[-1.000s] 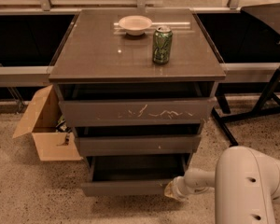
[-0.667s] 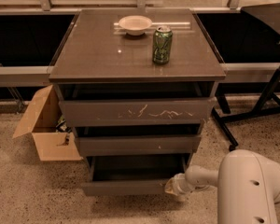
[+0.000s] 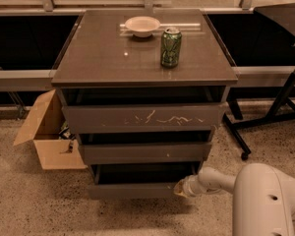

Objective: Close bottom drawer

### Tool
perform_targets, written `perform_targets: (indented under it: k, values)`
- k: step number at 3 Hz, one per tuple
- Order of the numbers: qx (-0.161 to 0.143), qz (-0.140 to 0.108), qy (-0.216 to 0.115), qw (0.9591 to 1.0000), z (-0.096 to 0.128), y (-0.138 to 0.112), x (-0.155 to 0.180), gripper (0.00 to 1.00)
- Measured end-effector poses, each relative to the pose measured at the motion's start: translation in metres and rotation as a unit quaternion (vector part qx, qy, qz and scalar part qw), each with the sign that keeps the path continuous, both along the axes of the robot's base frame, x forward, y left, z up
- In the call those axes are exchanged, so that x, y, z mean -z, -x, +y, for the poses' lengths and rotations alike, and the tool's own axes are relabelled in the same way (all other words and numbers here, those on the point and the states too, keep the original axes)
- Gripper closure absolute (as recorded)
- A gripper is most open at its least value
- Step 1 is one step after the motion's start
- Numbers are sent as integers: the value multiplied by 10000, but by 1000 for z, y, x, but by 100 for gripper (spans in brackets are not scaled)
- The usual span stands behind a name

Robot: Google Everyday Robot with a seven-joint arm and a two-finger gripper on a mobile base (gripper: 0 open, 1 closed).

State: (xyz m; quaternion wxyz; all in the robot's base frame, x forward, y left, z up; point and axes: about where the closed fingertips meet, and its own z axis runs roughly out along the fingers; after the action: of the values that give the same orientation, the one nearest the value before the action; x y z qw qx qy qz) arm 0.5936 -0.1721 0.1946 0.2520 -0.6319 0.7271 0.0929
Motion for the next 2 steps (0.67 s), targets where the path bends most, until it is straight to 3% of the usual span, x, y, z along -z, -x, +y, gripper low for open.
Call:
perform_targets:
  k: [2]
  values:
    - [-61,53,-102,9999,2,-18,4,12]
